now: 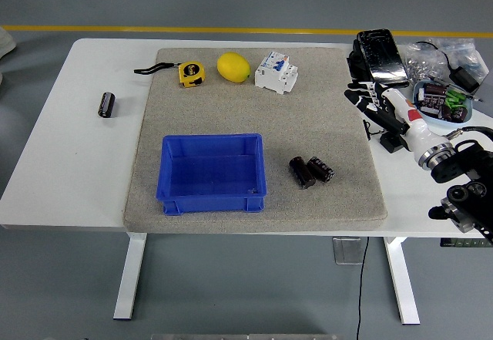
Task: Pick up the battery,place it into the box
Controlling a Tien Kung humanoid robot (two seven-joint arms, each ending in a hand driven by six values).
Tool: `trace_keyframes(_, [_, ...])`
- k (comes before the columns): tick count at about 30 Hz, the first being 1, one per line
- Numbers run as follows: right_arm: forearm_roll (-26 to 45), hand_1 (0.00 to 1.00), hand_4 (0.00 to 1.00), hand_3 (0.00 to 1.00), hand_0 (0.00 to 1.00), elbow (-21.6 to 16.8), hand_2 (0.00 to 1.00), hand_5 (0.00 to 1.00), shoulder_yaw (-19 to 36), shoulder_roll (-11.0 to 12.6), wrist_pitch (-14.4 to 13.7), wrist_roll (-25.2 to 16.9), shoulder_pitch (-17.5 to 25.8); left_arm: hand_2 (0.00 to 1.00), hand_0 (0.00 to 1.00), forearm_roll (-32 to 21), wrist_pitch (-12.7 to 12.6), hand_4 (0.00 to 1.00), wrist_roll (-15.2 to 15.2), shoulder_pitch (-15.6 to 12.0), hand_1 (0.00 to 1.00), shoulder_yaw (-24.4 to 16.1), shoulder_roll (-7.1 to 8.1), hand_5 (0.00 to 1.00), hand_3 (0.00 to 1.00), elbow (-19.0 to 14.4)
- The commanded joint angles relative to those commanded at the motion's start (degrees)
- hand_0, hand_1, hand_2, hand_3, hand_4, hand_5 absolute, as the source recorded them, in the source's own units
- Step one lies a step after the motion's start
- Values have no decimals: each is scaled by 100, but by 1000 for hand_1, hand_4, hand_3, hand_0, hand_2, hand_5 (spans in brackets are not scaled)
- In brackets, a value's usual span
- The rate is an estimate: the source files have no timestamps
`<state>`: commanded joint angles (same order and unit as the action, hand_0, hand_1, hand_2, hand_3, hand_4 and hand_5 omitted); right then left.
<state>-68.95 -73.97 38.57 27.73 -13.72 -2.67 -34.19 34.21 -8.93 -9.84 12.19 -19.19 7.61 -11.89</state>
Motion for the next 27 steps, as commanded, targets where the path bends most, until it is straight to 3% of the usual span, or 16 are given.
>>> trace_keyframes(3, [-559, 812, 998, 831, 860, -114, 810, 501, -235, 102, 233, -52, -237, 824, 757, -2, -1, 677, -2, 4, 767, 5, 4, 577, 679, -1])
trace_keyframes(4, [-819, 793, 998, 840, 837, -153, 809, 313, -343, 132, 313, -82, -336, 821, 756, -6, -2, 674, -4, 4, 760, 6, 6, 572, 678, -2])
trace_keyframes(9, [-1974, 793, 998, 840, 837, -228, 809, 313, -899, 194, 513, -226, -743, 821, 756, -2, -9, 674, -8, 0, 760, 4, 16, 572, 678, -2])
trace_keyframes(10, [-2197, 777, 998, 832, 820, -204, 792, 248, -1033, 187, 526, -258, -831, 816, 755, -1, -14, 672, -9, -1, 757, 1, 18, 569, 678, -2])
trace_keyframes(12, [-2681, 777, 998, 832, 820, -146, 792, 248, -1269, 157, 563, -284, -982, 816, 755, -9, -21, 672, -8, -5, 757, 4, 22, 569, 678, -3])
trace_keyframes(24, [-5556, 739, 998, 815, 777, 732, 735, 200, -2223, -283, 683, -439, -1601, 810, 751, -1, -30, 671, -16, -1, 748, 3, 47, 568, 669, -12])
trace_keyframes(27, [-5872, 739, 998, 815, 777, 818, 735, 200, -2352, -326, 737, -467, -1667, 810, 751, -19, -34, 671, -8, -5, 748, 5, 46, 568, 669, -12])
